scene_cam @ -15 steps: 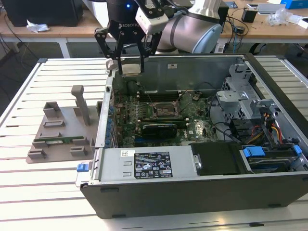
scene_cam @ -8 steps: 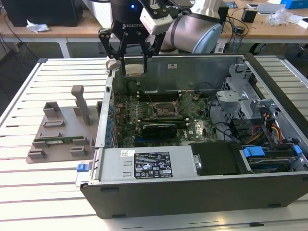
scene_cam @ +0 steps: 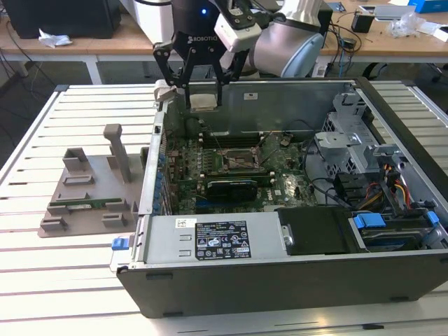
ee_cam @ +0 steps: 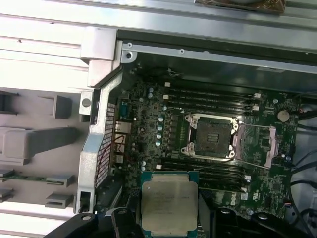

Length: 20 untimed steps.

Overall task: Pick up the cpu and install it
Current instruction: 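Pick up the cpu and move it towards the insertion slot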

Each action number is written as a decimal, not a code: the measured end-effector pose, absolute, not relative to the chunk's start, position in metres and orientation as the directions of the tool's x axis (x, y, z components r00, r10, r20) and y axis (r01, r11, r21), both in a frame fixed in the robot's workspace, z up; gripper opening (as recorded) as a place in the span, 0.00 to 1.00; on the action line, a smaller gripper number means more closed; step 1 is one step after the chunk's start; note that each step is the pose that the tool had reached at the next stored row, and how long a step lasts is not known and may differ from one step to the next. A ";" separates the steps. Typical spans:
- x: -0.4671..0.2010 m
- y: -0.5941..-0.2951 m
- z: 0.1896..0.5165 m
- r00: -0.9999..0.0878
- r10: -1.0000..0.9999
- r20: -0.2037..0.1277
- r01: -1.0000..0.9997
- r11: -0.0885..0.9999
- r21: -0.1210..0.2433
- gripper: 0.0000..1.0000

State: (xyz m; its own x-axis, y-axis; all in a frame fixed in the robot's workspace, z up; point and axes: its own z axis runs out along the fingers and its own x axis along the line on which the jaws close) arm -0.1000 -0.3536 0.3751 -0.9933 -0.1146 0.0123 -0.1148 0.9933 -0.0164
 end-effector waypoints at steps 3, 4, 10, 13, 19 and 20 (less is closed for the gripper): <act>-0.089 -0.348 0.368 -0.993 -0.115 0.020 -0.115 0.993 -0.016 0.55; -0.086 -0.346 0.366 -0.993 -0.115 0.023 -0.115 0.993 -0.015 0.55; -0.074 -0.339 0.355 -0.993 -0.115 0.030 -0.115 0.993 -0.015 0.55; -0.067 -0.336 0.349 -0.993 -0.115 0.034 -0.115 0.993 -0.014 0.55; -0.057 -0.334 0.335 -0.993 -0.115 0.042 -0.115 0.993 -0.013 0.55; -0.056 -0.334 0.332 -0.992 -0.115 0.043 -0.115 0.993 -0.013 0.55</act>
State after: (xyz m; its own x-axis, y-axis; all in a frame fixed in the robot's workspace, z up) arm -0.0558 -0.3338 0.3323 -0.9925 -0.1146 0.0435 -0.1152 0.9933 -0.0132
